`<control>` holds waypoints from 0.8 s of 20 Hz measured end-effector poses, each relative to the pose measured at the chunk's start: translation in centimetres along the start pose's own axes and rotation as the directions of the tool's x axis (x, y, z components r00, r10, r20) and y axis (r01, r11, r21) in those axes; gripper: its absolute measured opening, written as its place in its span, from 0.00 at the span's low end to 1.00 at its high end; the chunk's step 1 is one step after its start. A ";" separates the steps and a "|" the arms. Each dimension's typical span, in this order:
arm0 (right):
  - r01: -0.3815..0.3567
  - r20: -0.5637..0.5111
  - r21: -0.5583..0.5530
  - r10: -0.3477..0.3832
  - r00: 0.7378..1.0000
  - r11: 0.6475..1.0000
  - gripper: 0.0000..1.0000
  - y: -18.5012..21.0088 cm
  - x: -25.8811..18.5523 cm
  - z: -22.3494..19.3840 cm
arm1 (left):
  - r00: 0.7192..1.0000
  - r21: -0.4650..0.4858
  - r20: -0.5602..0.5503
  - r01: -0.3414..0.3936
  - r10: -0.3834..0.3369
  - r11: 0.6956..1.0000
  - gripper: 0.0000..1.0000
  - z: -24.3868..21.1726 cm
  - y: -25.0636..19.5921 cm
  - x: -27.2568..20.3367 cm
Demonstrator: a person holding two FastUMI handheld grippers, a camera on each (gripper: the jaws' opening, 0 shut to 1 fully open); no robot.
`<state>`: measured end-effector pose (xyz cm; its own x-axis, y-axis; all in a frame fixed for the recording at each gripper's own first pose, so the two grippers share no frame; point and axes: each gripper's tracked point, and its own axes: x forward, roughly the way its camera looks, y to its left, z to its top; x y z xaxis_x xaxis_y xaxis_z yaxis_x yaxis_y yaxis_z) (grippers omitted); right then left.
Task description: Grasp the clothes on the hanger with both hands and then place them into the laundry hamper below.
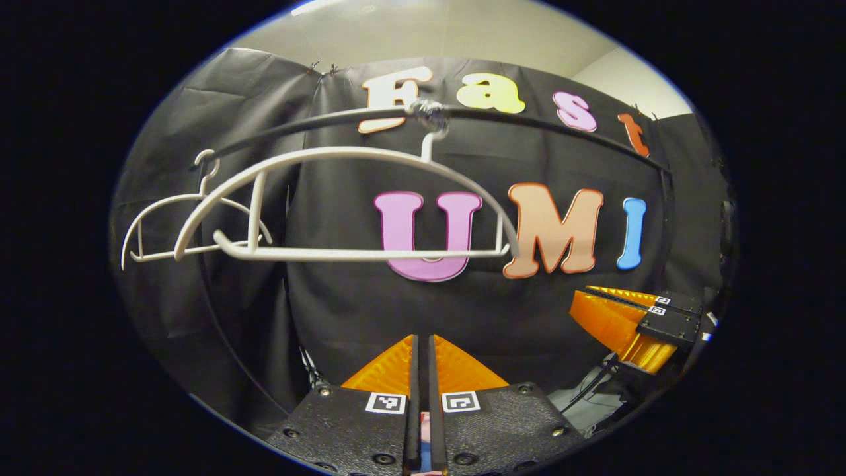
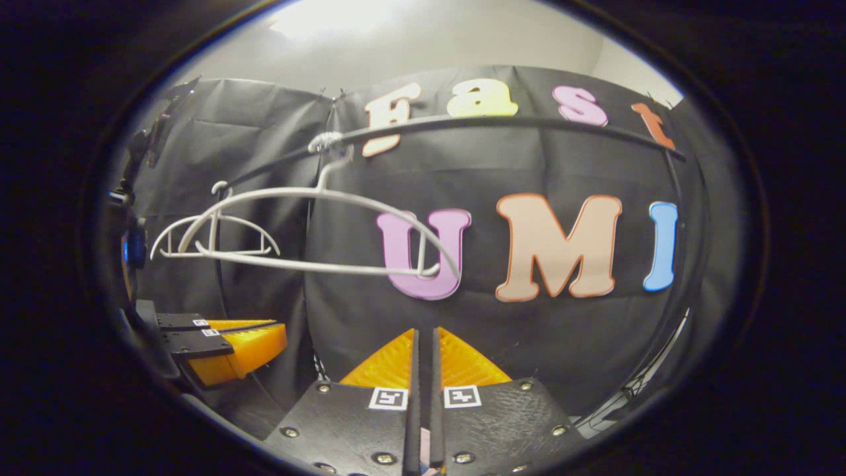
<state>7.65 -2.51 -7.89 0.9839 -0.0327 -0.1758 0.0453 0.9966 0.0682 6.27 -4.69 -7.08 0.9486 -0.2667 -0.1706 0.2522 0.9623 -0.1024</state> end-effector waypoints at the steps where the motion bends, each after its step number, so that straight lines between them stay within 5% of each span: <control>1: 0.004 0.024 0.007 -0.004 1.000 1.000 0.08 -0.1 -0.4 1.0 | 1.000 -0.003 0.022 0.008 -0.008 1.000 0.07 1.1 -0.5 -0.2; 4: 0.029 0.069 0.029 -0.031 0.997 0.999 0.06 -0.9 -1.3 3.3 | 0.996 -0.006 0.080 0.031 -0.030 1.000 0.07 3.9 -1.8 -0.8; 11: 0.093 0.141 0.041 -0.098 0.985 0.995 0.03 -3.5 -3.6 6.6 | 0.983 0.016 0.154 0.100 -0.101 0.995 0.51 7.3 -4.8 -1.7; 13: 0.109 0.146 0.038 -0.113 0.983 0.993 0.16 -4.1 -4.2 7.0 | 0.979 0.010 0.169 0.113 -0.113 0.994 0.70 7.9 -5.4 -1.9; 16: 0.119 0.151 0.049 -0.125 0.981 0.992 0.50 -4.6 -5.1 7.6 | 0.975 -0.005 0.187 0.119 -0.116 0.993 0.99 8.6 -5.9 -2.5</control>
<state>3.76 -7.49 0.19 0.9853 -0.1680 -0.0321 0.1703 0.9808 0.0946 4.08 -9.24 2.41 0.9318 -0.3619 0.0293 0.3626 0.9232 -0.1272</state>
